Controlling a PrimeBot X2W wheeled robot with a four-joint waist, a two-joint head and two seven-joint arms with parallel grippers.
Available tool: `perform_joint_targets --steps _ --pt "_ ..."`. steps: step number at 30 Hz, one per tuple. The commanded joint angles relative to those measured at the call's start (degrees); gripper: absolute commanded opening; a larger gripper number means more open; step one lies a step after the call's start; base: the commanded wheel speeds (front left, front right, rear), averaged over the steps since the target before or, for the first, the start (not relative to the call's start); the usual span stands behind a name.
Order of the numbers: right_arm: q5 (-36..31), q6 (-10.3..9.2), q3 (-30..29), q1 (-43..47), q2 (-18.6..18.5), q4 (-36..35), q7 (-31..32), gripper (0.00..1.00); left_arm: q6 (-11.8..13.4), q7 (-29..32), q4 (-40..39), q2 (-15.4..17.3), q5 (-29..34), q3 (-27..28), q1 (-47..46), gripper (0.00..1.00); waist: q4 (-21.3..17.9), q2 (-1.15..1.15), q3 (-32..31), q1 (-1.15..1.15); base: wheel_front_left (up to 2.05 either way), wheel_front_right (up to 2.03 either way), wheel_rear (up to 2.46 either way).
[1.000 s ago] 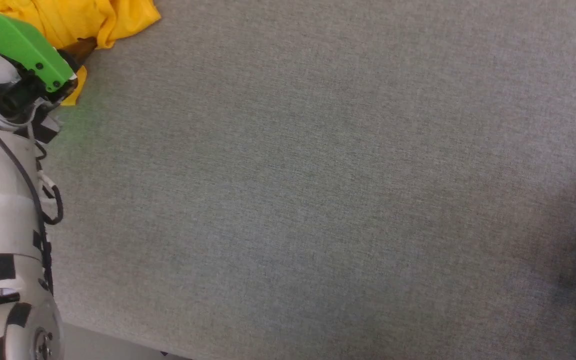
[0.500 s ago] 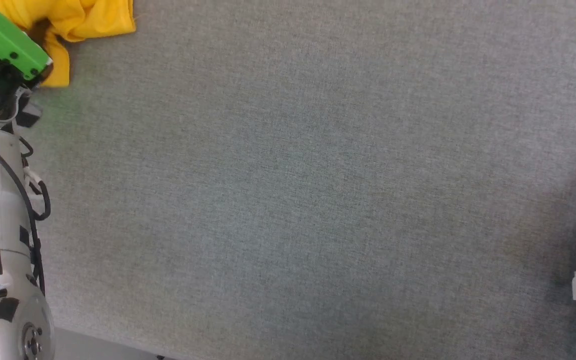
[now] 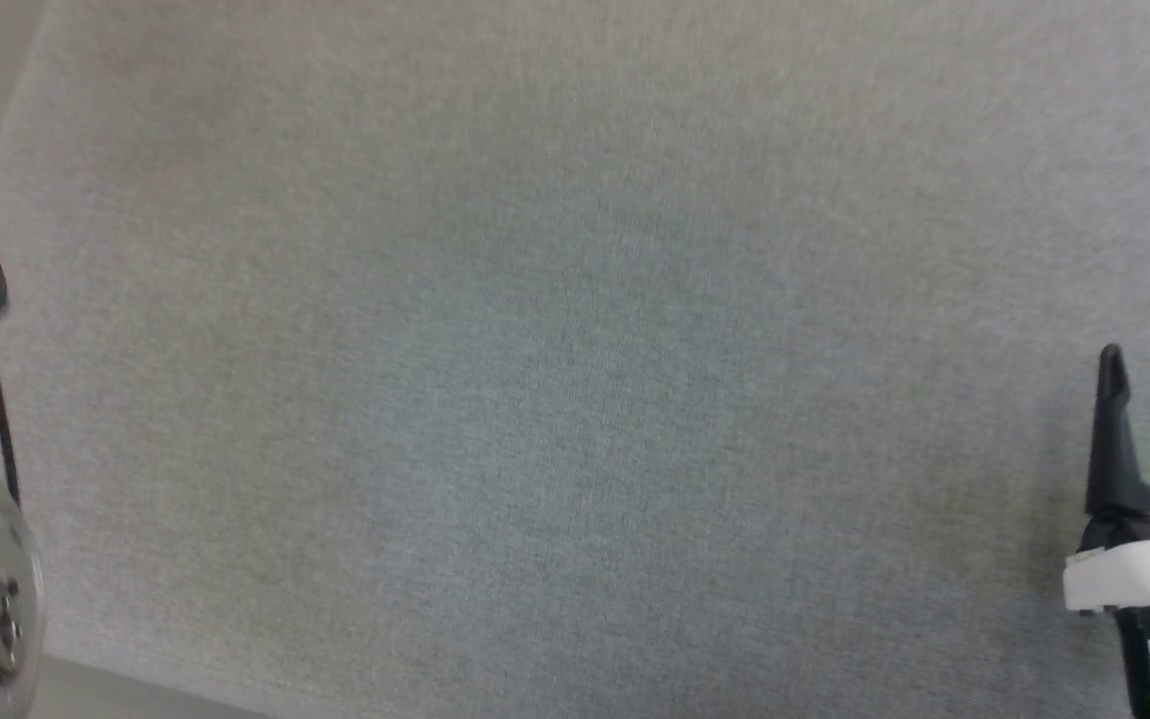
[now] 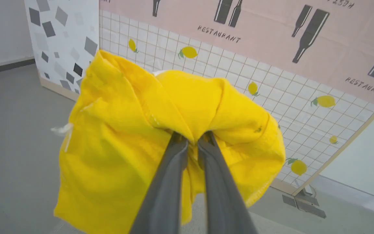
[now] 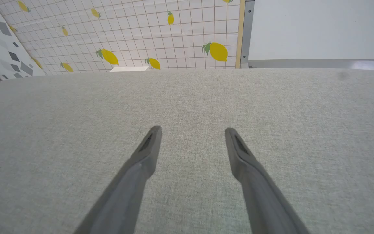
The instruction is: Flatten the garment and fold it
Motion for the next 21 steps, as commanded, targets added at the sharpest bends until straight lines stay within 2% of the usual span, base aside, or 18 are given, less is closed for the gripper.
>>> perform_joint_targets --steps 1,5,11,16,21 --pt "0.7 0.26 0.4 -0.8 -0.1 1.2 -0.9 1.0 -0.5 0.7 -1.7 -0.3 -0.2 -1.4 -2.7 0.0 -0.8 0.0 -6.3 0.0 0.0 0.0 0.0" --pt "2.1 0.26 1.3 -0.9 -0.1 4.3 -2.6 1.0 -0.7 3.9 -5.7 -3.1 -2.7 -5.5 -6.6 0.0 -2.1 0.0 -10.6 0.0 0.0 0.0 0.0" --pt "3.7 0.26 2.6 -1.5 -0.1 8.5 -5.1 1.0 -0.8 8.5 -10.9 -9.7 -10.8 -14.8 -7.0 0.0 -6.1 0.0 -16.6 0.0 0.0 0.0 0.0" --pt "3.8 0.26 2.7 -1.5 -0.1 10.0 -6.0 1.0 -0.8 10.6 -11.0 -13.9 -16.0 -22.0 -0.7 0.0 -10.1 0.0 -18.8 0.0 0.0 0.0 0.0" --pt "4.0 0.26 1.6 -0.5 -0.1 10.6 -6.2 1.0 -0.8 8.5 -10.4 -16.9 -20.5 -29.5 9.3 0.0 -13.6 0.0 -20.2 0.0 0.0 0.0 0.0"
